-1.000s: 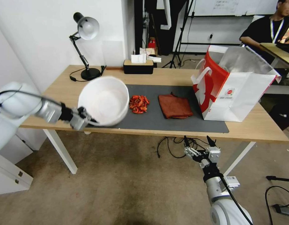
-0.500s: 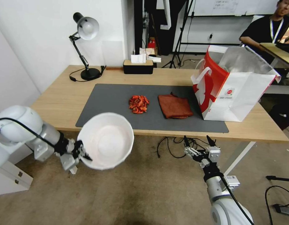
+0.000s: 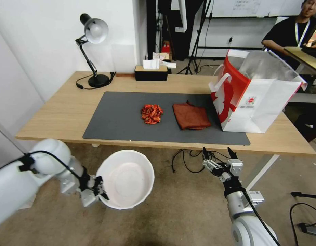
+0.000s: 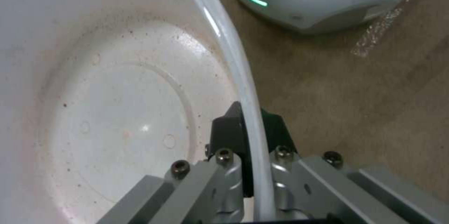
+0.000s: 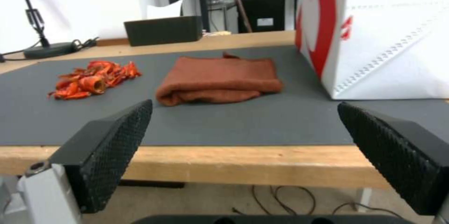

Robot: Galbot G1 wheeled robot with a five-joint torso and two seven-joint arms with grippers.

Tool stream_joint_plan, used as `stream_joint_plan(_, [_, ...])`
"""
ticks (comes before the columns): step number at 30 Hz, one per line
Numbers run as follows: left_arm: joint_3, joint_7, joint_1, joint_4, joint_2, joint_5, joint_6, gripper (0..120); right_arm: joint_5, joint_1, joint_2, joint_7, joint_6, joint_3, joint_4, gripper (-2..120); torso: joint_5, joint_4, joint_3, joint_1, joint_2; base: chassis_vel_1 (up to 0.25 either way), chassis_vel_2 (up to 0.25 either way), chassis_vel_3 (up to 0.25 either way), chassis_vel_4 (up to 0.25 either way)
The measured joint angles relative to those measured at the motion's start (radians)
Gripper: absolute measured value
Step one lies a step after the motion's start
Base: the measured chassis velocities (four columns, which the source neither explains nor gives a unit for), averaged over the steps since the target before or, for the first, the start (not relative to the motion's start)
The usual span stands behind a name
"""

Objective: Sweep shrimp from table into container with towel, then put container into takeout bag.

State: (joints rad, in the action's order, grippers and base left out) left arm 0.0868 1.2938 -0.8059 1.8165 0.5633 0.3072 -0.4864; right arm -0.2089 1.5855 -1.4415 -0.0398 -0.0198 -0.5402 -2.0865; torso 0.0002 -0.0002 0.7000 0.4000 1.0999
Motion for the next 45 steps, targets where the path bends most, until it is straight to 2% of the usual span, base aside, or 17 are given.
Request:
stream_joint_plan(2, [0.035, -0.021, 0.024, -0.076, 0.051, 0.038, 0.000, 0, -0.025, -0.036, 0.031, 0.005, 0.020, 0.015, 0.006, 100, -0.0003, 0.0002, 0.000, 0.000, 0.000, 0.000, 0.000, 0.000, 0.000])
stream_joint_plan(8, [0.067, -0.038, 0.063, -0.136, 0.093, 0.057, 0.007, 0, -0.094, -0.100, 0.115, 0.006, 0.021, 0.060, 0.046, 100, 0.0000, 0.0002, 0.000, 0.000, 0.000, 0.000, 0.000, 0.000, 0.000])
stream_joint_plan(9, [0.076, -0.039, 0.079, -0.155, 0.108, 0.060, 0.010, 0, -0.139, -0.145, 0.163, 0.013, 0.006, 0.094, 0.095, 100, 0.0003, 0.0003, 0.000, 0.000, 0.000, 0.000, 0.000, 0.000, 0.000])
stream_joint_plan(14, [0.095, -0.039, 0.106, -0.161, 0.119, 0.063, 0.017, 0, -0.209, -0.232, 0.228, 0.029, 0.007, 0.140, 0.137, 100, 0.0002, 0.0002, 0.000, 0.000, 0.000, 0.000, 0.000, 0.000, 0.000])
stream_joint_plan(18, [0.119, -0.039, 0.146, -0.169, 0.124, 0.071, 0.023, 0, -0.270, -0.342, 0.289, 0.066, 0.059, 0.194, 0.166, 100, 0.0002, 0.0002, 0.000, 0.000, 0.000, 0.000, 0.000, 0.000, 0.000])
stream_joint_plan(20, [0.143, -0.039, 0.178, -0.191, 0.128, 0.061, 0.026, 0, -0.310, -0.446, 0.337, 0.100, 0.101, 0.257, 0.201, 100, -0.0002, 0.0002, 0.000, 0.000, 0.000, 0.000, 0.000, 0.000, 0.000])
stream_joint_plan(22, [0.148, -0.039, 0.182, -0.194, 0.128, 0.057, 0.026, 0, -0.317, -0.464, 0.344, 0.105, 0.108, 0.269, 0.207, 100, 0.0001, 0.0000, 0.000, 0.000, 0.000, 0.000, 0.000, 0.000, 0.000])
stream_joint_plan(24, [0.170, -0.038, 0.198, -0.205, 0.127, 0.036, 0.033, 0, -0.343, -0.577, 0.378, 0.139, 0.152, 0.337, 0.239, 100, -0.0004, 0.0003, 0.000, 0.000, 0.000, 0.000, 0.000, 0.000, 0.000])
stream_joint_plan(26, [0.174, -0.037, 0.200, -0.207, 0.127, 0.034, 0.034, 0, -0.347, -0.598, 0.382, 0.150, 0.162, 0.353, 0.245, 100, -0.0004, 0.0003, 0.000, 0.000, 0.000, 0.000, 0.000, 0.000, 0.000])
stream_joint_plan(28, [0.188, -0.036, 0.208, -0.213, 0.128, 0.033, 0.034, 0, -0.359, -0.692, 0.392, 0.221, 0.232, 0.431, 0.268, 100, -0.0003, 0.0004, 0.000, 0.000, 0.000, 0.000, 0.000, 0.000, 0.000])
stream_joint_plan(30, [0.191, -0.036, 0.209, -0.213, 0.128, 0.033, 0.034, 0, -0.359, -0.711, 0.393, 0.243, 0.250, 0.447, 0.272, 100, -0.0004, 0.0004, 0.000, 0.000, 0.000, 0.000, 0.000, 0.000, 0.000])
stream_joint_plan(32, [0.199, -0.036, 0.214, -0.213, 0.128, 0.034, 0.034, 0, -0.362, -0.784, 0.391, 0.355, 0.348, 0.505, 0.290, 100, 0.0000, 0.0004, 0.000, 0.000, 0.000, 0.000, 0.000, 0.000, 0.000])
stream_joint_plan(34, [0.201, -0.035, 0.216, -0.214, 0.128, 0.034, 0.034, 0, -0.362, -0.799, 0.390, 0.373, 0.366, 0.514, 0.296, 100, -0.0001, 0.0004, 0.000, 0.000, 0.000, 0.000, 0.000, 0.000, 0.000])
stream_joint_plan(36, [0.206, -0.034, 0.221, -0.219, 0.130, 0.041, 0.034, 0, -0.362, -0.859, 0.390, 0.426, 0.449, 0.544, 0.320, 100, -0.0001, 0.0002, 0.000, 0.000, 0.000, 0.000, 0.000, 0.000, 0.000])
stream_joint_plan(38, [0.206, -0.034, 0.222, -0.220, 0.131, 0.042, 0.034, 0, -0.362, -0.872, 0.390, 0.433, 0.468, 0.547, 0.325, 100, -0.0001, 0.0001, 0.000, 0.000, 0.000, 0.000, 0.000, 0.000, 0.000])
stream_joint_plan(40, [0.205, -0.034, 0.229, -0.222, 0.134, 0.042, 0.036, 0, -0.390, -0.923, 0.385, 0.460, 0.545, 0.556, 0.347, 100, -0.0004, 0.0002, 0.000, 0.000, 0.000, 0.000, 0.000, 0.000, 0.000])
stream_joint_plan(45, [0.201, -0.033, 0.238, -0.230, 0.138, 0.046, 0.036, 0, -0.448, -0.959, 0.374, 0.521, 0.609, 0.573, 0.368, 100, -0.0002, 0.0002, 0.000, 0.000, 0.000, 0.000, 0.000, 0.000, 0.000])
